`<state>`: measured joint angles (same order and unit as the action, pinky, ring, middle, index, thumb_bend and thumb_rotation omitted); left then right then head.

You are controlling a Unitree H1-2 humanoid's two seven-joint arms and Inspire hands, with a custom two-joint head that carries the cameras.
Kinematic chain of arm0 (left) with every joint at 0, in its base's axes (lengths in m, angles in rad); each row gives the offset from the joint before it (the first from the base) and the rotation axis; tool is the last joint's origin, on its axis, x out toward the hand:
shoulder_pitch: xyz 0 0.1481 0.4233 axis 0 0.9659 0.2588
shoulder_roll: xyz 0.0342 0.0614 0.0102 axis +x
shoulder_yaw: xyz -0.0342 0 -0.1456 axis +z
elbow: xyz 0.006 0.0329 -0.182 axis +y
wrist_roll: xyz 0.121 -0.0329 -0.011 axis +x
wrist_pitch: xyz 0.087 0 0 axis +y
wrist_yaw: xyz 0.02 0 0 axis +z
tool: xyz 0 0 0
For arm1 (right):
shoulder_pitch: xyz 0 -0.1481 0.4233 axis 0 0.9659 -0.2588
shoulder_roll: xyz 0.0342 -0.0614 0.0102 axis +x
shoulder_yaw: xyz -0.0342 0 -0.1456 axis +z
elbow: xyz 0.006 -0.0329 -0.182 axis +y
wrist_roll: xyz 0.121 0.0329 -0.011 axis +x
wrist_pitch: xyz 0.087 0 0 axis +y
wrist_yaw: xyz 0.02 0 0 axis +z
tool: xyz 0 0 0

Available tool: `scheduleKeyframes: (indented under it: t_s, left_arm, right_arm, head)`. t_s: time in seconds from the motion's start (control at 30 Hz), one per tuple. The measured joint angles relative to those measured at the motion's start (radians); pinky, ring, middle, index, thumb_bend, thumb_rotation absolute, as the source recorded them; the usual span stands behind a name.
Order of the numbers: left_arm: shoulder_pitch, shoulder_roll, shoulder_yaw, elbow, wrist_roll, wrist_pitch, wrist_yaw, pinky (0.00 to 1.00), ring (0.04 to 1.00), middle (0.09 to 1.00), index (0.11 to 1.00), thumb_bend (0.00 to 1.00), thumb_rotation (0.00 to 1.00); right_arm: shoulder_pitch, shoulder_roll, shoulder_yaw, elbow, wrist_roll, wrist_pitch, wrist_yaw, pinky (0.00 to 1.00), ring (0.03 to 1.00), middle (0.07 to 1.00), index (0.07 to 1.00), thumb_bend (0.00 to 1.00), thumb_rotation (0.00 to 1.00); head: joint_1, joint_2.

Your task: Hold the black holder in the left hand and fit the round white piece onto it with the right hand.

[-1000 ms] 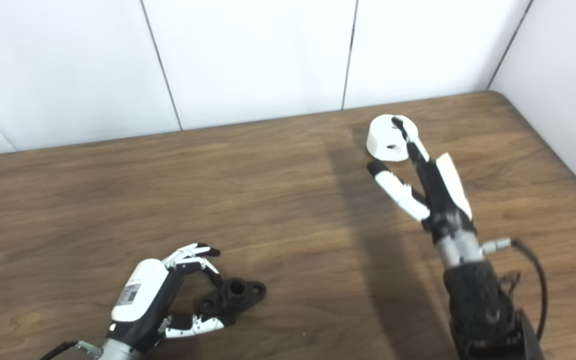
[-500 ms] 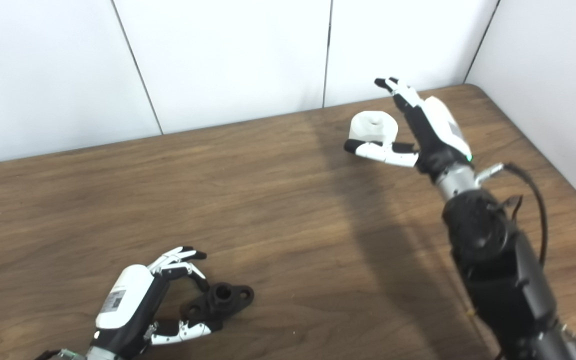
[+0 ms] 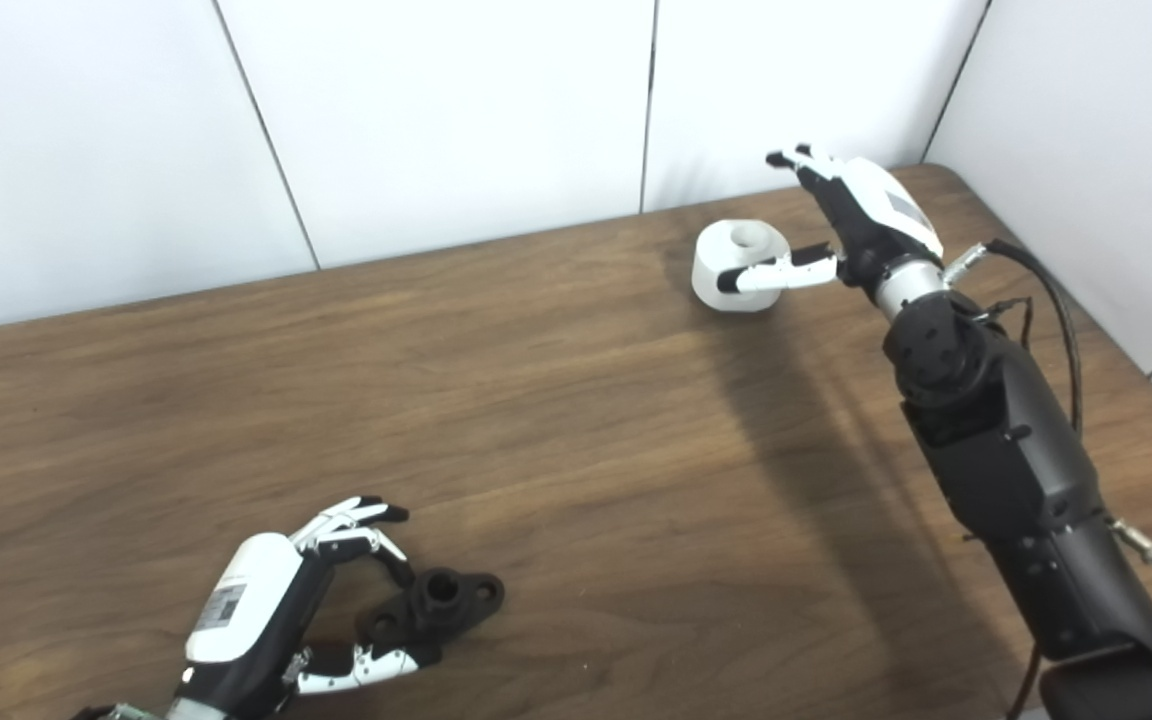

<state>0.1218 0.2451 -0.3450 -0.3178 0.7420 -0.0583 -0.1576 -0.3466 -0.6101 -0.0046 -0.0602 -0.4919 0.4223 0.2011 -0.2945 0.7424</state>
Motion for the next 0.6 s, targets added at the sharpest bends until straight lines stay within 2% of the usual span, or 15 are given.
scheduleKeyframes:
  t_s: [0.37,0.6]
  left_arm:
    - [0.005,-0.010,-0.004,-0.021,0.015,0.032,-0.013,0.76,0.871,0.808,0.489,0.51,0.05]
    - [0.009,-0.010,-0.005,-0.025,0.016,0.036,-0.012,0.76,0.874,0.809,0.490,0.51,0.05]
  right_arm:
    - [-0.058,-0.028,0.053,0.140,-0.004,0.000,0.021,1.00,1.000,0.970,0.910,0.86,0.39]
    - [-0.062,-0.026,0.076,0.153,-0.018,0.004,0.022,1.00,1.000,0.945,0.872,0.85,0.40]
  head:
    - [-0.003,0.011]
    - [-0.003,0.012]
